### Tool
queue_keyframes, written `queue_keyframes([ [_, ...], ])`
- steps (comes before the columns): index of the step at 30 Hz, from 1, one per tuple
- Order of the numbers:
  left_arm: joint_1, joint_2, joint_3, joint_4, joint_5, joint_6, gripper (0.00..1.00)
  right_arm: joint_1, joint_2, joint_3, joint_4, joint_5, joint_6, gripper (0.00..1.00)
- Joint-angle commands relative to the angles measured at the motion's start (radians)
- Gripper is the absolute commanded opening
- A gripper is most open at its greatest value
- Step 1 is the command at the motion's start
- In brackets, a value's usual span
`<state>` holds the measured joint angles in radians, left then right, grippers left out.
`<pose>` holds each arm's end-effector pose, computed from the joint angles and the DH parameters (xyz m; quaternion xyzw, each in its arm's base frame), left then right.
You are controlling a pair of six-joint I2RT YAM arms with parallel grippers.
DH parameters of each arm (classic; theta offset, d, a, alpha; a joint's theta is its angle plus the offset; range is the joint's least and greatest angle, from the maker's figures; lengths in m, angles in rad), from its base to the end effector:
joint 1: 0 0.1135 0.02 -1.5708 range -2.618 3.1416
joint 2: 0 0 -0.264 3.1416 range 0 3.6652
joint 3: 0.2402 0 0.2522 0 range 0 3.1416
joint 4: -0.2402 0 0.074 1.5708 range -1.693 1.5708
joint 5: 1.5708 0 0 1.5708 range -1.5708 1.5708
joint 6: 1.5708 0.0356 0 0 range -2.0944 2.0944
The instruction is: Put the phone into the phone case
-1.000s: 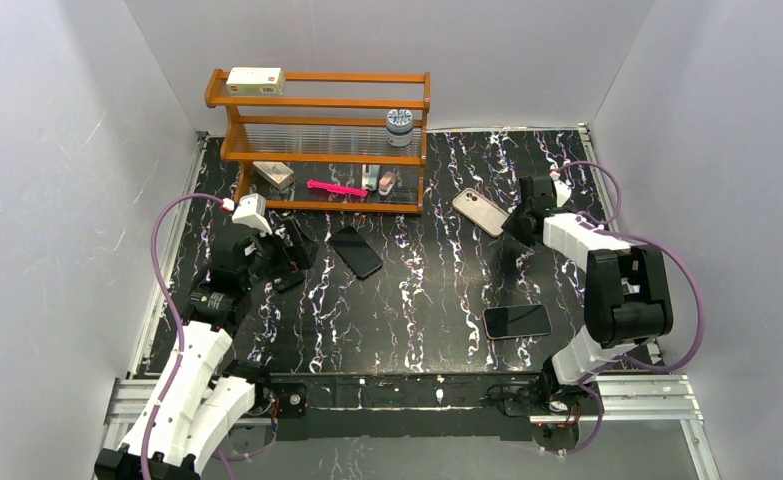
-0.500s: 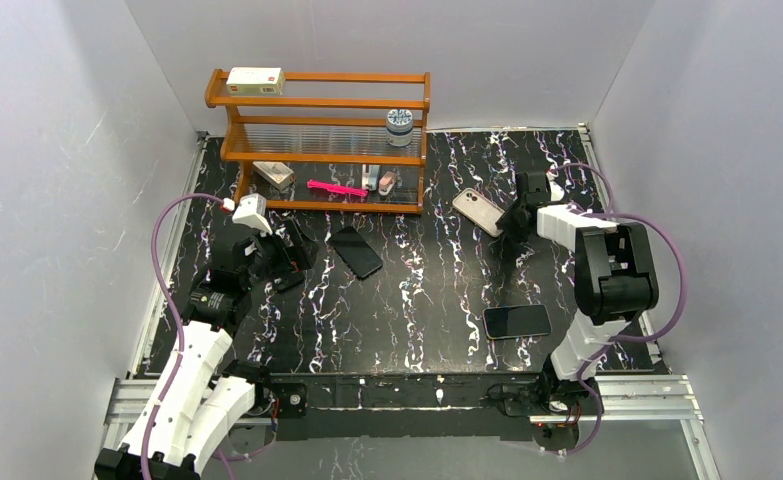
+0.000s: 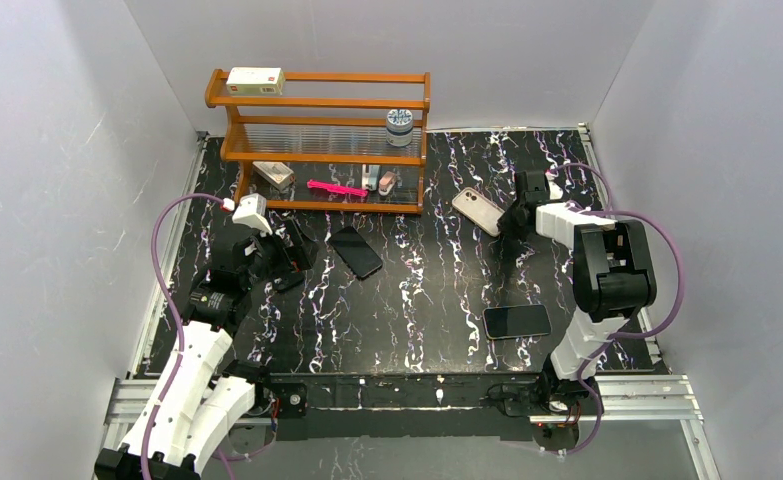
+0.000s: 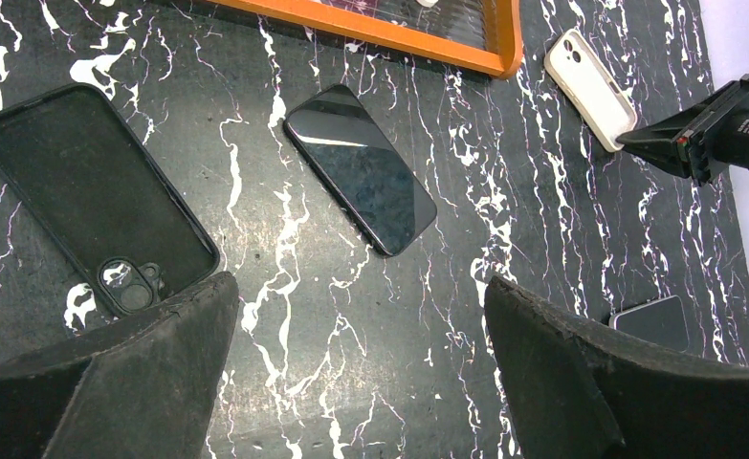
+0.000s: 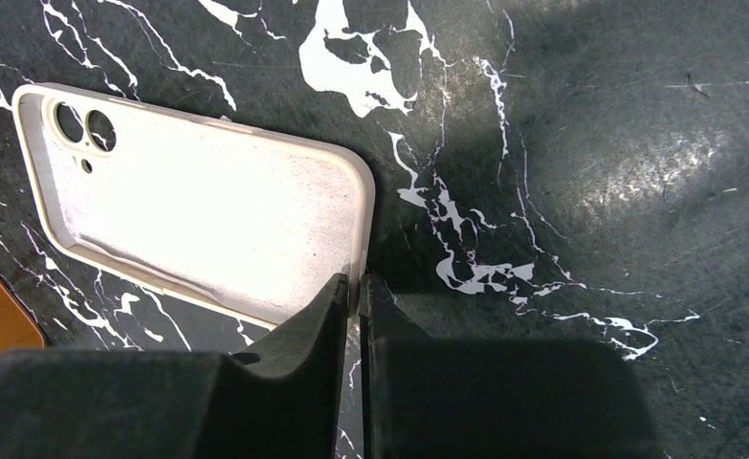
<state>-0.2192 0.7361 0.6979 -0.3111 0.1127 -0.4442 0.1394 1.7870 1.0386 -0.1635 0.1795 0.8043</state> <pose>0.1692 -0.0418 0.3039 -0.0597 0.8164 -0.2301 0.5263 0.3611 0.0442 0.1624 0.3350 0.8813 0.0709 0.3256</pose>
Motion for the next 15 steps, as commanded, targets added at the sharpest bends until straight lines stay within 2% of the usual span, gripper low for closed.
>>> queue_keyframes([
  [1, -0.003, -0.018, -0.009, 0.006, -0.007, 0.016, 0.98, -0.003, -0.016, 0.031, -0.028, 0.011, -0.02, 0.14],
  [4, -0.003, -0.019, -0.009, 0.004, -0.008, 0.016, 0.98, -0.001, -0.046, 0.019, -0.032, 0.006, -0.024, 0.02],
  [15, -0.003, -0.015, -0.01, 0.003, -0.005, 0.018, 0.98, 0.067, -0.209, -0.064, -0.128, 0.068, -0.051, 0.01],
])
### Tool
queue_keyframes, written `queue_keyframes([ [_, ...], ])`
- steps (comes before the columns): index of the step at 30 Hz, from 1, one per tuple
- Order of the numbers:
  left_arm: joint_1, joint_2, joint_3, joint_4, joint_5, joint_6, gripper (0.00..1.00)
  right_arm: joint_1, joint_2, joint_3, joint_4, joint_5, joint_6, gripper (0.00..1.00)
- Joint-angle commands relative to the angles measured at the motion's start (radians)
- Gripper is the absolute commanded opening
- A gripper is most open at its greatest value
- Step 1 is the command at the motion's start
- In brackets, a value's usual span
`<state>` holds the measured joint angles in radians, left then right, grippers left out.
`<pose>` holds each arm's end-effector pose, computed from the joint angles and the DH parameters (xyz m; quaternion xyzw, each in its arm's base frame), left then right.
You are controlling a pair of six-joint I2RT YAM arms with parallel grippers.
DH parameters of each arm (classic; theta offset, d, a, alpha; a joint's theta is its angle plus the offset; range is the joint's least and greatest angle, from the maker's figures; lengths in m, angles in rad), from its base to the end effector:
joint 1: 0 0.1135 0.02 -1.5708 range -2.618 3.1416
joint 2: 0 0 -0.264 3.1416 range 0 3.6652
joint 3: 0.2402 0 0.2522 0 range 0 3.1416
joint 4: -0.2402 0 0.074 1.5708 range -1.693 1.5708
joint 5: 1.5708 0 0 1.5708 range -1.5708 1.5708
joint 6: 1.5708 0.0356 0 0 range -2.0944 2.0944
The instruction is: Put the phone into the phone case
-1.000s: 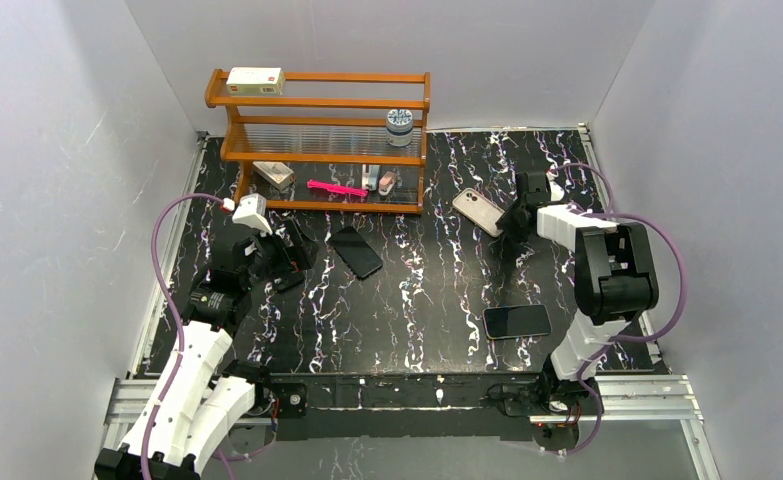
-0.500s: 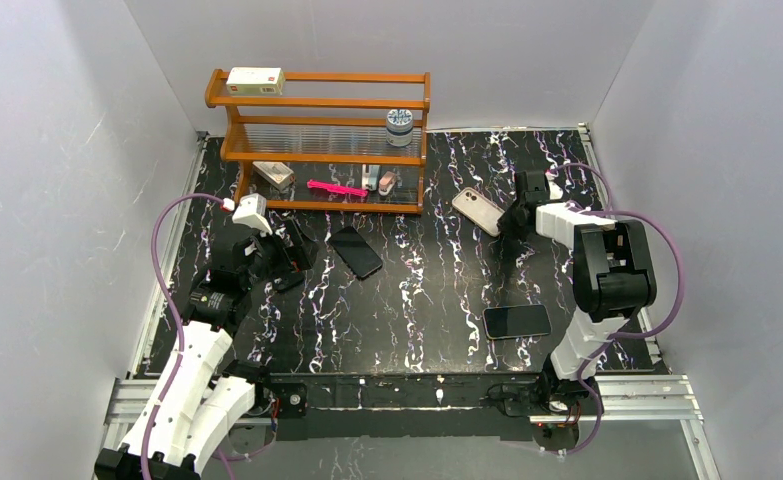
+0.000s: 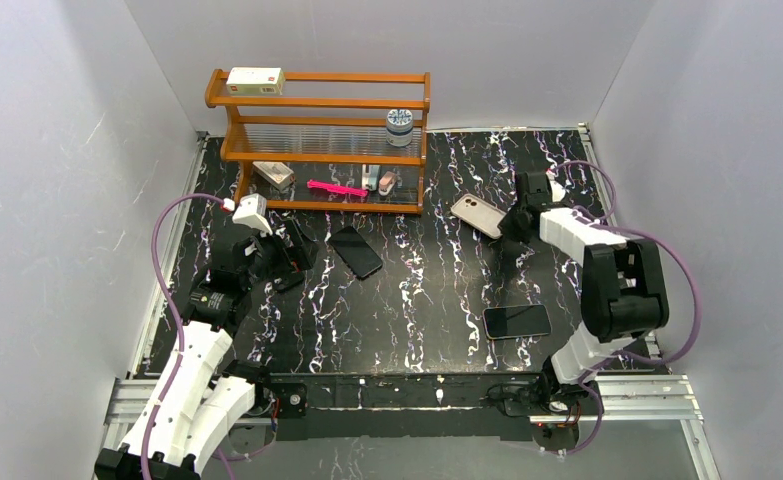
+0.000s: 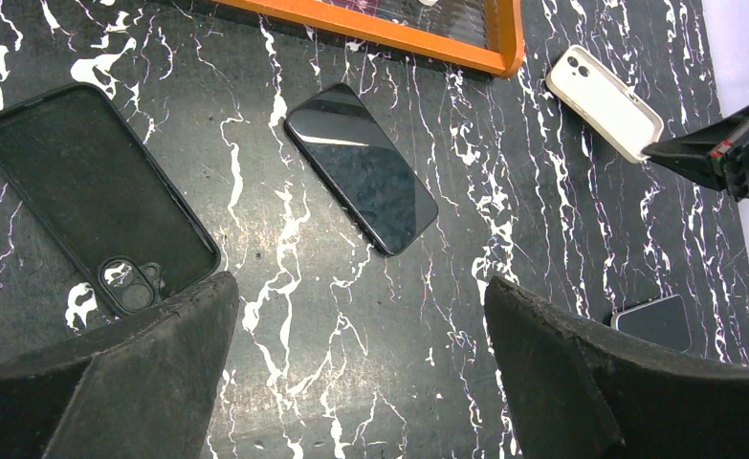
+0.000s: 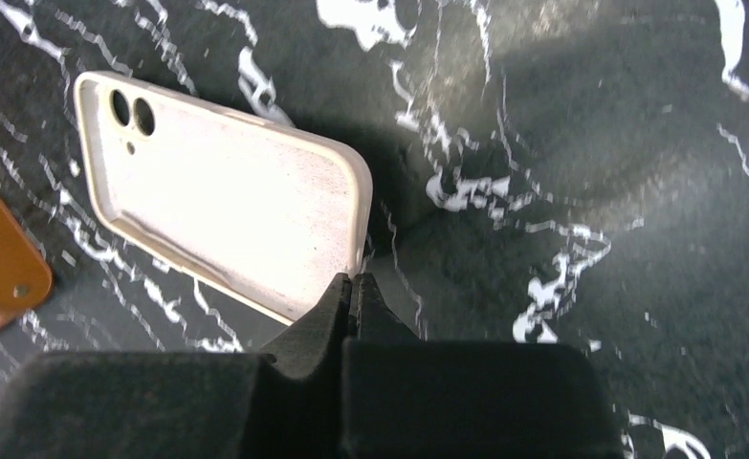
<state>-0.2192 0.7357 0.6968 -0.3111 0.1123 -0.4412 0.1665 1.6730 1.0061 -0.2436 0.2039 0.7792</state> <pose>0.1691 -0.0418 0.3036 -0.0586 0.8167 -0.2291 0.5265 0.3397 0.0498 0.1858 0.3153 0.8873 0.0612 0.3310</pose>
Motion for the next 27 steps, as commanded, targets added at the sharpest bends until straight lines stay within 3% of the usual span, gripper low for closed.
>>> queue_keyframes([
  [1, -0.003, -0.014, -0.009, 0.003, -0.003, 0.015, 0.98, 0.052, -0.11, -0.038, -0.065, 0.051, -0.029, 0.01],
  [16, -0.003, -0.003, -0.006, 0.003, 0.018, 0.019, 0.98, 0.291, -0.351, -0.157, -0.227, -0.038, -0.055, 0.01],
  [27, -0.002, 0.002, -0.01, 0.002, 0.013, 0.019, 0.98, 0.518, -0.338, -0.236, -0.111, -0.239, -0.049, 0.01],
])
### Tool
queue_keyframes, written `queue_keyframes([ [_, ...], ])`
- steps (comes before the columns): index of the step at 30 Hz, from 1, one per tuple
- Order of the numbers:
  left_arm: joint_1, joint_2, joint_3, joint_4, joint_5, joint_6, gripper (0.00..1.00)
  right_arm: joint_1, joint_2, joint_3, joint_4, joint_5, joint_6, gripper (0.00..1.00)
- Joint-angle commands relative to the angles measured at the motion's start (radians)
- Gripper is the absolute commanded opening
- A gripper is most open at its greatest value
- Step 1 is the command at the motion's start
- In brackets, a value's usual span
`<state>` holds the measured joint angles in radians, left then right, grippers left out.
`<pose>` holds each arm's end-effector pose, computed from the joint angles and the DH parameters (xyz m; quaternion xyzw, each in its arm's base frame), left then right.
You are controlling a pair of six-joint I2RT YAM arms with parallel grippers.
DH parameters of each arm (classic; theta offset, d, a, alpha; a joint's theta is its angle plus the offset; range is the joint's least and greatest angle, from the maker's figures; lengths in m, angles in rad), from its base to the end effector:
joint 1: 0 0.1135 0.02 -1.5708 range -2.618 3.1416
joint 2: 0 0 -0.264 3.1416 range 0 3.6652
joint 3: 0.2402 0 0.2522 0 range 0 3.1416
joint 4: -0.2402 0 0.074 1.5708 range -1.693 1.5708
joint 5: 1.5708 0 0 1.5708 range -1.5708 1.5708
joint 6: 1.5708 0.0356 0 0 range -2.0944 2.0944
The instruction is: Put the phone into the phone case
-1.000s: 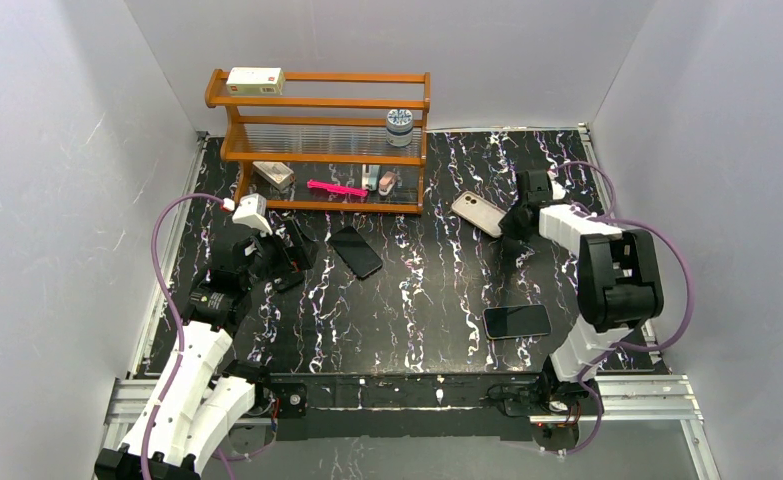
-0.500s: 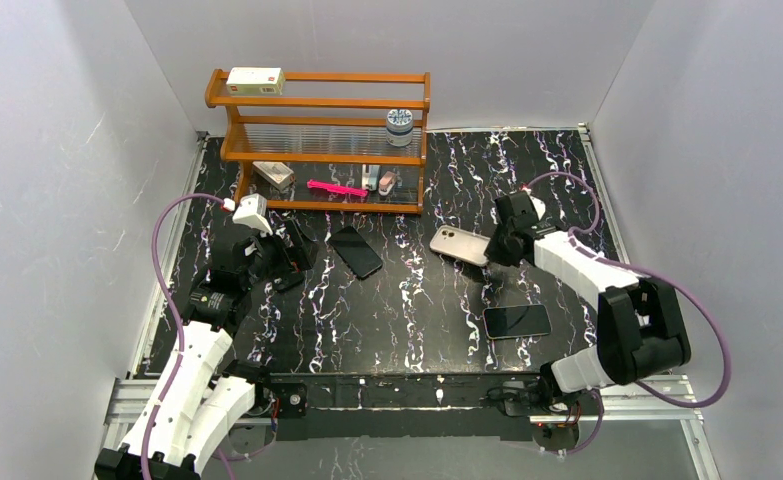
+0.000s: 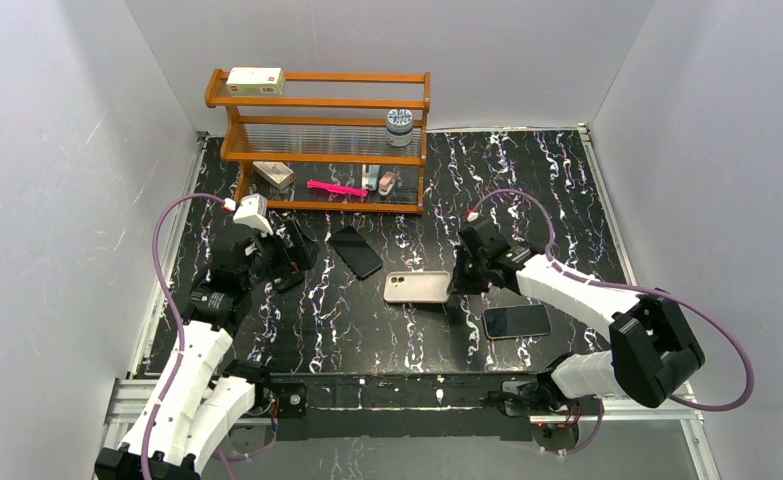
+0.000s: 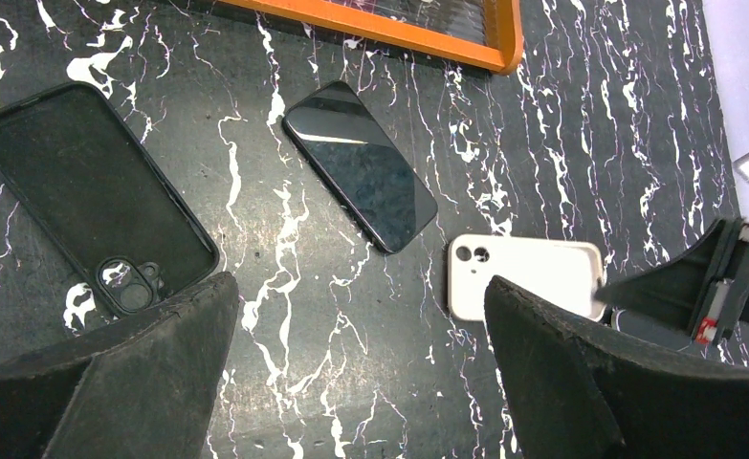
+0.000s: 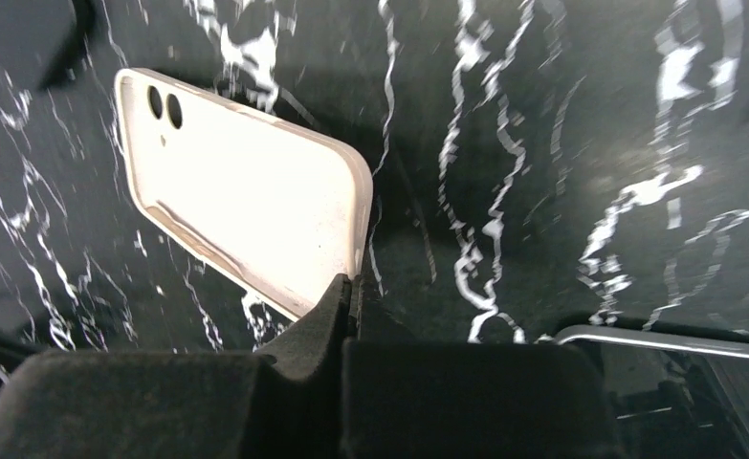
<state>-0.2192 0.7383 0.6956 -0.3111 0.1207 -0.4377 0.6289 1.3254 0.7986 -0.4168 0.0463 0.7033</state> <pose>0.1695 -0.0422 0.3028 -0.0550 0.8179 -0.2309 0.5241 0.2129 0.1528 0.2096 0.0425 0.9501 0.1733 0.2561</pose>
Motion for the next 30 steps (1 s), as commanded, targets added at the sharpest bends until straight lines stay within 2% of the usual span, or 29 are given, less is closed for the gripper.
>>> queue_keyframes([
  [1, -0.003, 0.001, -0.007, 0.002, 0.003, 0.016, 0.98, 0.073, 0.019, -0.032, 0.07, -0.081, 0.044, 0.01],
  [9, -0.003, 0.006, -0.005, -0.003, -0.005, 0.016, 0.98, 0.14, 0.064, -0.048, 0.122, -0.083, 0.122, 0.01],
  [17, -0.003, 0.003, 0.0, -0.016, -0.031, 0.021, 0.98, 0.156, 0.09, -0.046, 0.133, -0.097, 0.113, 0.07],
  [20, -0.003, -0.003, 0.001, -0.022, -0.039, 0.022, 0.98, 0.156, 0.101, -0.026, 0.099, -0.059, 0.095, 0.07],
  [26, -0.003, -0.004, 0.004, -0.027, -0.047, 0.03, 0.98, 0.175, 0.094, -0.077, 0.199, -0.138, 0.131, 0.07],
  [30, -0.003, -0.006, 0.004, -0.028, -0.054, 0.03, 0.98, 0.224, 0.12, -0.056, 0.206, -0.127, 0.152, 0.08],
])
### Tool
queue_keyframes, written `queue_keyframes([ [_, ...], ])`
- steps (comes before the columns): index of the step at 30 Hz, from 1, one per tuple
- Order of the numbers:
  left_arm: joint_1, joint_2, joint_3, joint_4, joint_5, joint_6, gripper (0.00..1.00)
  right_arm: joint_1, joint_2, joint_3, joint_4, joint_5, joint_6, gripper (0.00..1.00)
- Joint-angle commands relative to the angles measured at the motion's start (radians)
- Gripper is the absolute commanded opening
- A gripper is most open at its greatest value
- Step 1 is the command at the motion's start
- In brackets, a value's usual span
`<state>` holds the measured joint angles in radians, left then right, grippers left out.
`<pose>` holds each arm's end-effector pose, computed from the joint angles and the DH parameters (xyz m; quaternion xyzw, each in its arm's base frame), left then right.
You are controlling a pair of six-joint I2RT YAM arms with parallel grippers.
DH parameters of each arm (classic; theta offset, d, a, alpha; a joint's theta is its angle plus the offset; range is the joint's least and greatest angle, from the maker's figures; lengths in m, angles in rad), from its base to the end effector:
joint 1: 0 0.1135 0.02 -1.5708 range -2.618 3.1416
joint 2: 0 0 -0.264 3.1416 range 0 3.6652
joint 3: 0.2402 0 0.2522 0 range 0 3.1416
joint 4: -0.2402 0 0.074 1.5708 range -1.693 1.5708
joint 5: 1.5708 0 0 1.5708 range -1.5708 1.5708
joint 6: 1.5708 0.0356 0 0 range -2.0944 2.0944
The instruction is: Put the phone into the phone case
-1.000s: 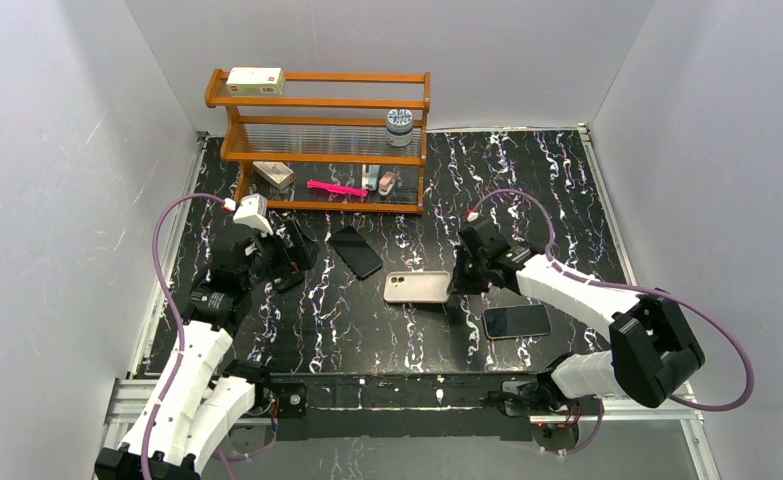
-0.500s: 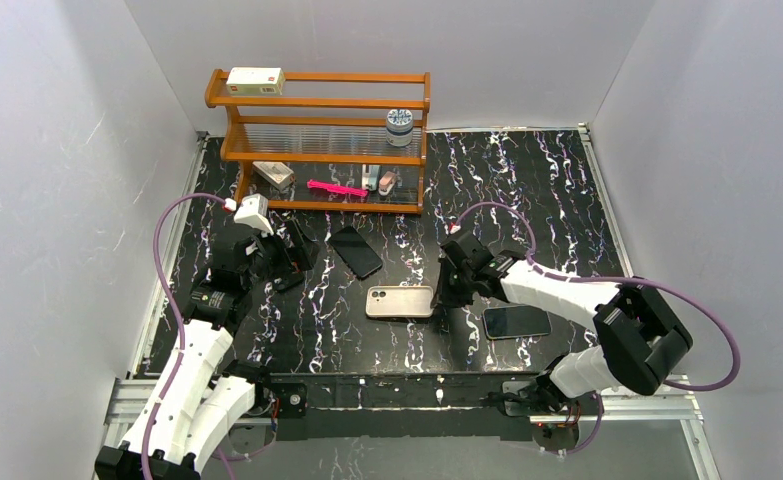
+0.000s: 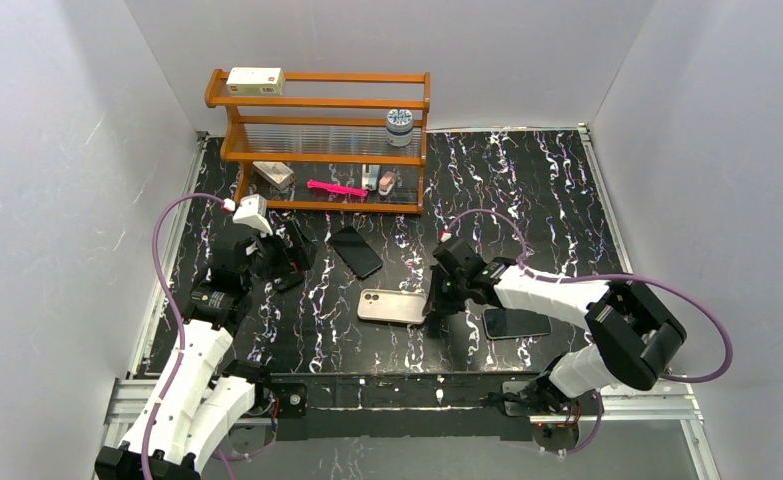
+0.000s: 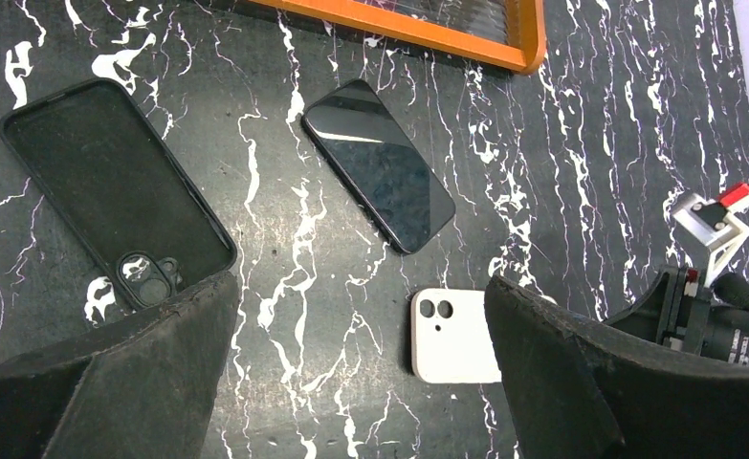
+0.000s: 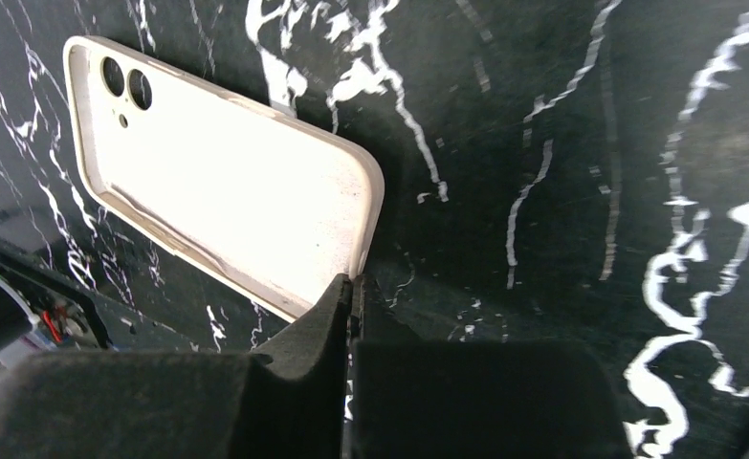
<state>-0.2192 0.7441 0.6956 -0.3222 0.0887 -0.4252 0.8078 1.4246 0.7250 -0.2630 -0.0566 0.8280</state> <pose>0.1705 -0.0412 0.3007 -0.0599 0.8227 -0.2133 0.5235 0.1853 0.1967 0.1730 0.0012 0.9538 0.2369 0.1850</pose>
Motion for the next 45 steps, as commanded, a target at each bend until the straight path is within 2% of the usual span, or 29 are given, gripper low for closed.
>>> queue_keyframes([
  [1, -0.003, -0.013, 0.004, -0.017, -0.022, 0.017, 0.98, 0.049, 0.026, 0.026, 0.041, -0.02, 0.03, 0.09],
  [6, -0.003, -0.019, 0.004, -0.023, -0.026, 0.017, 0.98, 0.049, 0.023, 0.08, -0.041, 0.036, 0.026, 0.3],
  [10, -0.003, -0.021, 0.014, -0.036, -0.041, 0.021, 0.98, 0.049, 0.02, 0.131, -0.085, 0.1, 0.002, 0.54],
  [14, -0.003, -0.071, 0.047, -0.097, -0.165, 0.043, 0.98, 0.048, 0.051, 0.203, -0.092, 0.164, -0.06, 0.71],
  [16, -0.003, -0.114, 0.04, -0.101, -0.222, 0.043, 0.98, 0.049, 0.085, 0.258, -0.09, 0.185, -0.108, 0.89],
  [17, -0.003, -0.132, 0.041, -0.104, -0.245, 0.043, 0.98, 0.05, 0.107, 0.288, -0.088, 0.193, -0.128, 0.94],
  [19, -0.003, -0.155, 0.047, -0.116, -0.279, 0.043, 0.98, 0.049, 0.17, 0.372, -0.088, 0.21, -0.166, 0.99],
  [28, -0.003, -0.193, 0.054, -0.137, -0.336, 0.039, 0.98, 0.049, 0.504, 0.76, -0.192, 0.229, -0.329, 0.99],
  [36, -0.003, -0.217, 0.051, -0.145, -0.358, 0.031, 0.98, 0.062, 0.679, 0.936, -0.153, 0.157, -0.387, 0.99],
  [45, -0.003, -0.224, 0.053, -0.15, -0.372, 0.029, 0.98, 0.096, 0.824, 1.132, -0.213, 0.26, -0.472, 0.99],
])
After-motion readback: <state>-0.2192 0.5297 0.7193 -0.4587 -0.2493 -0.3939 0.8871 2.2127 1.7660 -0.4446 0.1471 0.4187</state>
